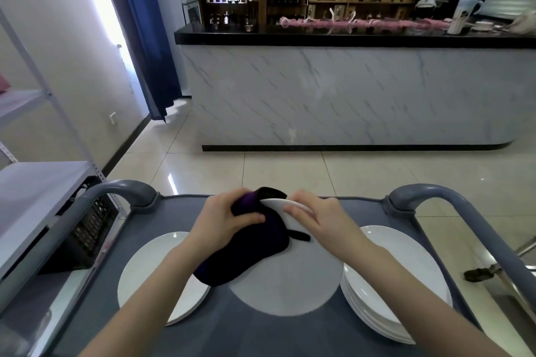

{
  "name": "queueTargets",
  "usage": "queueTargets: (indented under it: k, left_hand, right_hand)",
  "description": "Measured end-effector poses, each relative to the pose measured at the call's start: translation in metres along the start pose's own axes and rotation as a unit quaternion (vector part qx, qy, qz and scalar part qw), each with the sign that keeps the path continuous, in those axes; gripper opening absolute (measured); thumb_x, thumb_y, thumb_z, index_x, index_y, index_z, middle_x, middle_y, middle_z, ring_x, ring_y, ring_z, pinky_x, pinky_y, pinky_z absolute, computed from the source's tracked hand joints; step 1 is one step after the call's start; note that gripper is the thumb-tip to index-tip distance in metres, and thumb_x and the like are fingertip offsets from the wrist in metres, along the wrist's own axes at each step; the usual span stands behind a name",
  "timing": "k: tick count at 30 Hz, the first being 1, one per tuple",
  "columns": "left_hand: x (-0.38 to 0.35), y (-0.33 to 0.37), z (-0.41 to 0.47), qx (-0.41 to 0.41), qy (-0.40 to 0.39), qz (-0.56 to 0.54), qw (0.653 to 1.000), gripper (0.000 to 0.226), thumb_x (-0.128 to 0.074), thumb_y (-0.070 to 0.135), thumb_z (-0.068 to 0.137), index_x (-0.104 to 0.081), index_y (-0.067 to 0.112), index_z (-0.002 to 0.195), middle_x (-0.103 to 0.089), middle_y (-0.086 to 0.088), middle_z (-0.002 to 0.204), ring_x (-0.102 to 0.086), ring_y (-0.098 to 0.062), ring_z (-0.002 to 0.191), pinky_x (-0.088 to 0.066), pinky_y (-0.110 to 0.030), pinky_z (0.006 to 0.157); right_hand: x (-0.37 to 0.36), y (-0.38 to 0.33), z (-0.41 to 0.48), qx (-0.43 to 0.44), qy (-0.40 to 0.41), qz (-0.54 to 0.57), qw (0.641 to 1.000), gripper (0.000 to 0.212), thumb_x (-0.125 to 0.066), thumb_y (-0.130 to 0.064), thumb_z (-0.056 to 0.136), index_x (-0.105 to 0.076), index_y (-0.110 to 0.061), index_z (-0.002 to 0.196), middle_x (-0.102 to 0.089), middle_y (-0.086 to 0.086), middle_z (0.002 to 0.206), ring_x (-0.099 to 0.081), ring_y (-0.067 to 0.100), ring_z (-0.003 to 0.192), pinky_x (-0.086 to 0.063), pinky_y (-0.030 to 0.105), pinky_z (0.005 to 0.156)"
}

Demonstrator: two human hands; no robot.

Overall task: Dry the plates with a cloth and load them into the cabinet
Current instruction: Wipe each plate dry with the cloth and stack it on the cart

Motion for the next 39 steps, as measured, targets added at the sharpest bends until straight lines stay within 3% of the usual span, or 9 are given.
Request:
queueTargets:
  k: [7, 11, 17, 19, 24, 27, 30, 35, 39]
  left_hand:
    - [-0.001, -0.027, -0.002, 0.119, 0.097, -0.127, 0.980, 0.014, -0.078, 0.031, 0.081, -0.067, 0.037, 0.086, -0.071, 0.014, 0.082, -0.065, -0.003, 0.076, -0.052, -0.018, 0.067]
    - [-0.015, -0.040, -0.020, 0.218, 0.198, -0.285, 0.912, 0.002, -0.073, 0.030, 0.087, -0.072, 0.029, 0.089, -0.075, 0.007, 0.085, -0.071, -0.016, 0.085, -0.058, -0.032, 0.072]
    - [-0.059, -0.034, -0.042, 0.293, 0.266, -0.438, 0.807, 0.017, -0.071, 0.036, 0.089, -0.070, 0.024, 0.101, -0.076, 0.006, 0.091, -0.073, -0.011, 0.083, -0.057, -0.023, 0.062]
    - [-0.063, -0.034, -0.042, 0.292, 0.246, -0.425, 0.821, 0.017, -0.072, 0.034, 0.088, -0.070, 0.024, 0.101, -0.076, 0.007, 0.091, -0.073, -0.011, 0.084, -0.057, -0.023, 0.063]
    - [-0.037, -0.043, -0.030, 0.221, 0.182, -0.270, 0.919, 0.017, -0.078, 0.033, 0.081, -0.070, 0.028, 0.096, -0.075, 0.010, 0.090, -0.071, -0.013, 0.088, -0.057, -0.030, 0.075]
    - [-0.018, -0.030, -0.010, 0.122, 0.092, -0.109, 0.982, 0.026, -0.081, 0.034, 0.076, -0.064, 0.041, 0.095, -0.070, 0.021, 0.087, -0.064, 0.005, 0.083, -0.048, -0.011, 0.072]
    - [-0.019, -0.013, 0.005, 0.053, -0.017, -0.008, 0.998, 0.032, -0.082, 0.034, 0.074, -0.060, 0.044, 0.096, -0.067, 0.022, 0.086, -0.059, 0.009, 0.085, -0.041, -0.005, 0.070]
    - [-0.013, -0.019, 0.007, 0.103, 0.117, -0.077, 0.985, 0.017, -0.078, 0.036, 0.078, -0.063, 0.034, 0.086, -0.067, 0.020, 0.079, -0.061, 0.001, 0.076, -0.047, -0.015, 0.067]
    - [-0.025, -0.038, -0.013, 0.225, 0.199, -0.266, 0.916, 0.011, -0.075, 0.033, 0.084, -0.070, 0.028, 0.093, -0.074, 0.010, 0.086, -0.070, -0.014, 0.087, -0.058, -0.036, 0.078]
  right_hand:
    - [0.002, 0.009, -0.008, -0.010, 0.165, 0.098, 0.981, 0.014, -0.057, -0.031, 0.098, -0.071, -0.031, 0.098, -0.069, -0.016, 0.078, -0.062, 0.004, 0.073, -0.044, 0.013, 0.068]
    - [0.008, 0.014, -0.018, -0.065, 0.311, 0.177, 0.931, 0.015, -0.054, -0.029, 0.101, -0.066, -0.033, 0.092, -0.067, -0.012, 0.081, -0.056, 0.004, 0.073, -0.042, 0.009, 0.068]
    - [-0.010, 0.019, -0.021, -0.160, 0.412, 0.250, 0.862, 0.022, -0.046, -0.032, 0.104, -0.061, -0.034, 0.088, -0.065, -0.025, 0.080, -0.056, -0.009, 0.078, -0.039, 0.005, 0.071]
    - [-0.007, 0.021, -0.019, -0.146, 0.401, 0.226, 0.876, 0.027, -0.045, -0.030, 0.104, -0.054, -0.036, 0.080, -0.059, -0.025, 0.072, -0.052, -0.005, 0.071, -0.038, 0.005, 0.067]
    - [0.020, 0.028, -0.010, -0.067, 0.282, 0.146, 0.946, 0.022, -0.051, -0.032, 0.102, -0.056, -0.037, 0.081, -0.057, -0.021, 0.069, -0.050, -0.003, 0.065, -0.038, 0.011, 0.063]
    - [0.021, 0.021, 0.000, -0.014, 0.119, 0.076, 0.990, 0.017, -0.054, -0.037, 0.100, -0.059, -0.042, 0.084, -0.062, -0.026, 0.073, -0.056, -0.008, 0.071, -0.039, 0.007, 0.066]
    - [0.007, 0.014, 0.004, -0.003, 0.010, 0.022, 1.000, 0.022, -0.050, -0.049, 0.094, -0.067, -0.036, 0.094, -0.068, -0.022, 0.083, -0.062, -0.003, 0.083, -0.042, 0.010, 0.073]
    - [0.012, 0.014, -0.004, -0.005, 0.152, 0.092, 0.984, 0.018, -0.057, -0.033, 0.098, -0.063, -0.046, 0.087, -0.068, -0.021, 0.080, -0.061, -0.003, 0.075, -0.040, 0.007, 0.068]
    - [0.014, 0.020, -0.012, -0.066, 0.301, 0.158, 0.938, 0.022, -0.053, -0.029, 0.101, -0.061, -0.032, 0.081, -0.061, -0.019, 0.070, -0.051, -0.002, 0.065, -0.039, 0.009, 0.063]
Point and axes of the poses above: each hand's wrist, its own z-axis towards the middle knuckle, its own x-axis out of the back of the hand, y = z × x, the point moved 4 cm from there along z, towards the middle knuckle
